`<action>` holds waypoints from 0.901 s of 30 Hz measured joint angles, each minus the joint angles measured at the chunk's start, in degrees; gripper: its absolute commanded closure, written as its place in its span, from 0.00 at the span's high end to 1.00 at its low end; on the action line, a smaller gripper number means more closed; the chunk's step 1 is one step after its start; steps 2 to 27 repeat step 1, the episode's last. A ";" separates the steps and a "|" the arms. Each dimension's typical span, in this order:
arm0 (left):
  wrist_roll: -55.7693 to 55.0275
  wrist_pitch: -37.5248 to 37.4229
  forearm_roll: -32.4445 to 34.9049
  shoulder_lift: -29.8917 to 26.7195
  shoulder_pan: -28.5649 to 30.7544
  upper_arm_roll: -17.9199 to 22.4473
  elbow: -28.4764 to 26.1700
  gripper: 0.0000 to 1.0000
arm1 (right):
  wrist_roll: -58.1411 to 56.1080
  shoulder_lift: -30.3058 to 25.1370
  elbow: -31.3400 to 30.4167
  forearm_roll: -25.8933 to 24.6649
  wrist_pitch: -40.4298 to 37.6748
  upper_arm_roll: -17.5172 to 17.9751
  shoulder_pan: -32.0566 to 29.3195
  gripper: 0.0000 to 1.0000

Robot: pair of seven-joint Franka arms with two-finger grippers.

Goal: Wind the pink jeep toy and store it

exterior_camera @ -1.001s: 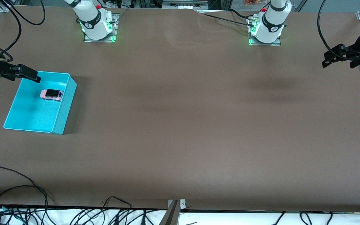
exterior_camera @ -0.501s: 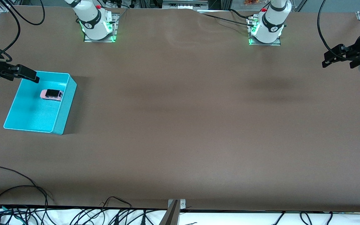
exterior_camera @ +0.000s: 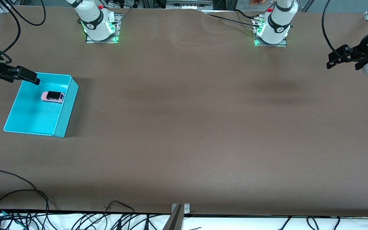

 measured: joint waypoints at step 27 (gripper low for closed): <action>0.00 0.00 0.00 0.00 0.00 -0.16 0.00 1.00 | 0.00 0.00 0.00 0.00 0.00 0.01 0.00 1.00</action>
